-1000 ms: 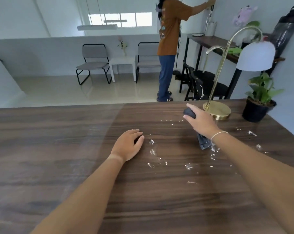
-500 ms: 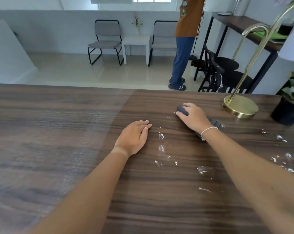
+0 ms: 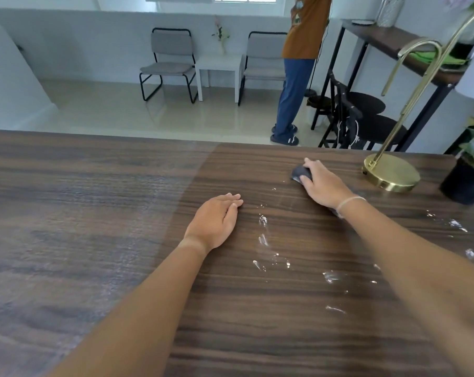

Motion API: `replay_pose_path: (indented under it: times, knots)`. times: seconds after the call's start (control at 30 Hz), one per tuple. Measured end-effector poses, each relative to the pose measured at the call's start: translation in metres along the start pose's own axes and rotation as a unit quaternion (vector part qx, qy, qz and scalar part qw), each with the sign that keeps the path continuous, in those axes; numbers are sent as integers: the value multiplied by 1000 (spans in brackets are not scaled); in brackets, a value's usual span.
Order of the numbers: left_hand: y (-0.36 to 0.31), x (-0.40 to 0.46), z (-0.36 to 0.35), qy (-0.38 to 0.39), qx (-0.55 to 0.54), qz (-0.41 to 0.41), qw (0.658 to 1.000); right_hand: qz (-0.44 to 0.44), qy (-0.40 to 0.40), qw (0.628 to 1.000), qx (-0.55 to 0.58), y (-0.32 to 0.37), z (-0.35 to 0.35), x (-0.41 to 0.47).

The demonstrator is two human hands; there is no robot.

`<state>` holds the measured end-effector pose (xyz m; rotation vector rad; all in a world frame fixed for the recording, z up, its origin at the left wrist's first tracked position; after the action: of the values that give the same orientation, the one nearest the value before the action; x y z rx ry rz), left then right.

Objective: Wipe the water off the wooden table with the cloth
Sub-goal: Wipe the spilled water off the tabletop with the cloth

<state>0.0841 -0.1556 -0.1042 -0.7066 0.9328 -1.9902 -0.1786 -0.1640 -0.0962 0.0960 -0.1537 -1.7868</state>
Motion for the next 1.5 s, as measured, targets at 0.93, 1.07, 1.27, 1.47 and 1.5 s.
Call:
replay_pose_path:
  times: [0.93,1.07,1.27,1.47,1.5]
  knots:
    - [-2,-2,5,-1,-93,12,996,157,49,985,-51,22,12,-200]
    - [-6,-4,3,9,-72,-3,997,44,3,998,-43,47,5,-144]
    - [-6,-5,2,7,-76,-6,997,263,-4,964,-29,108,-8,-235]
    - [-8,-4,0,8,-74,-14,997,42,23,997,-60,-32,18,-210]
    - [-8,-2,-1,10,-65,-14,998,-13,22,998,-62,-51,20,-195]
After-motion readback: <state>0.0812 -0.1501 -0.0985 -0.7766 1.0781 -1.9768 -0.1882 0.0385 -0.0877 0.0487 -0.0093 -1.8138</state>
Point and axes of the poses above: each hand's wrist, its own x-axis towards the middle knuckle, its own z-axis out of the back of the hand, y = z × x, the point moved 3 cm from there along x, towards the middle knuckle, and after that the axes turned 14 degrees about -x, right-handed, at the moved point
